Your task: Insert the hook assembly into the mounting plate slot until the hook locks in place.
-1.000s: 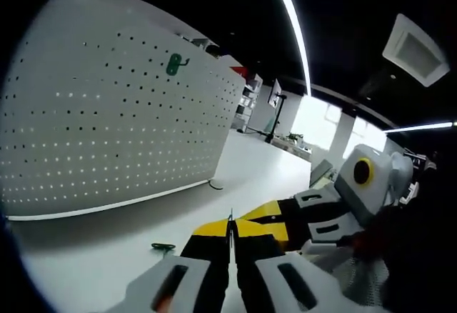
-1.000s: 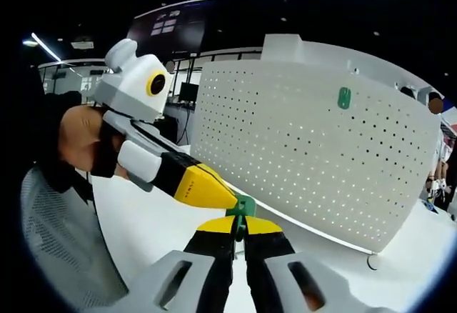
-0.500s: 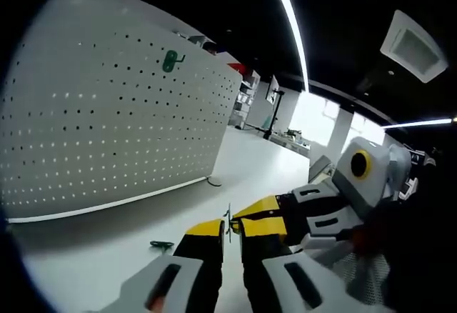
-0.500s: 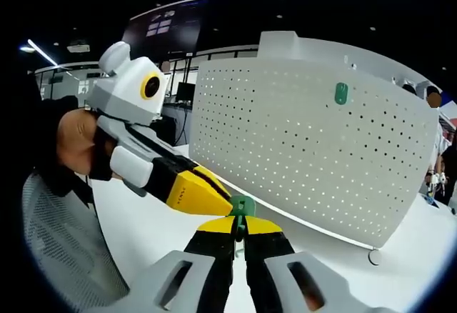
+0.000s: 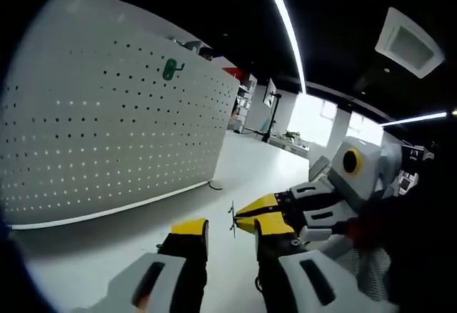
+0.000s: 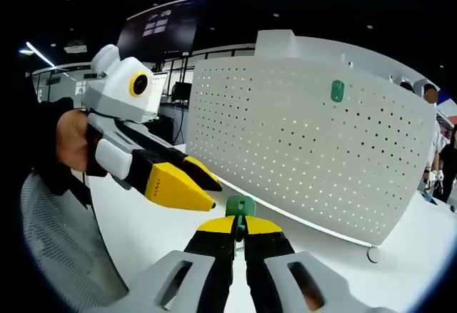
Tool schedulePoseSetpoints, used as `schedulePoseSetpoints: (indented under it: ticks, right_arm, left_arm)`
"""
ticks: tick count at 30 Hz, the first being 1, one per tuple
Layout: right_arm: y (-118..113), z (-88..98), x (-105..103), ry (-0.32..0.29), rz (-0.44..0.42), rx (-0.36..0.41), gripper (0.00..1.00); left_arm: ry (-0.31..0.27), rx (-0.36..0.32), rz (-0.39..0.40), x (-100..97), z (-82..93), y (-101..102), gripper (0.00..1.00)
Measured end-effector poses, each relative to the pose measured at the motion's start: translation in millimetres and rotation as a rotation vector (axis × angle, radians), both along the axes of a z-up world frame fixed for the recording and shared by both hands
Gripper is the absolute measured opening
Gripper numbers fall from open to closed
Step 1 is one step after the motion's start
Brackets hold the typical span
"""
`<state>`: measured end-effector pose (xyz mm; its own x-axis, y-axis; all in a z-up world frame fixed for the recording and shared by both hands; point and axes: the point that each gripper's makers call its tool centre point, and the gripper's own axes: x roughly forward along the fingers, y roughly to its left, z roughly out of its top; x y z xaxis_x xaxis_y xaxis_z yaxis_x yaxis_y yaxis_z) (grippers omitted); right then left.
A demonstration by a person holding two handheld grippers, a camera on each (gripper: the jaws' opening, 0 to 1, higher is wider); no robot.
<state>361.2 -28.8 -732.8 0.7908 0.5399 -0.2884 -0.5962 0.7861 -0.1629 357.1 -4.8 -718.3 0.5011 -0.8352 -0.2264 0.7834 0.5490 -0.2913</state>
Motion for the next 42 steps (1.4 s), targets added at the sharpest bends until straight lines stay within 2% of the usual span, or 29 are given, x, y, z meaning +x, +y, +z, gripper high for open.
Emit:
schedulePoseSetpoints:
  ticks: [7, 15, 22, 32, 39, 42]
  right_arm:
    - [-1, 0.3, 0, 0.001, -0.003, 0.006, 0.01]
    - [0, 0.4, 0, 0.001, -0.003, 0.008, 0.01]
    - [-1, 0.1, 0, 0.002, -0.006, 0.007, 0.01]
    - [-1, -1.7, 0, 0.005, -0.009, 0.002, 0.01]
    - [-9, 2.2, 5, -0.005, -0.038, 0.011, 0.01]
    - [-19, 10.4, 12, -0.010, -0.073, 0.050, 0.01]
  left_arm:
    - [-0.060, 0.019, 0.033, 0.7, 4.5, 10, 0.36]
    - [-0.089, 0.030, 0.091, 4.4, 5.0, 27, 0.40]
    - [-0.130, 0.018, 0.128, -1.2, 4.2, 40, 0.41]
    - [-0.165, 0.051, 0.140, -7.3, -6.5, 43, 0.43]
    - [-0.194, 0.053, 0.144, -5.8, -1.5, 45, 0.43]
    - [-0.210, 0.057, 0.149, -5.2, 1.1, 47, 0.43]
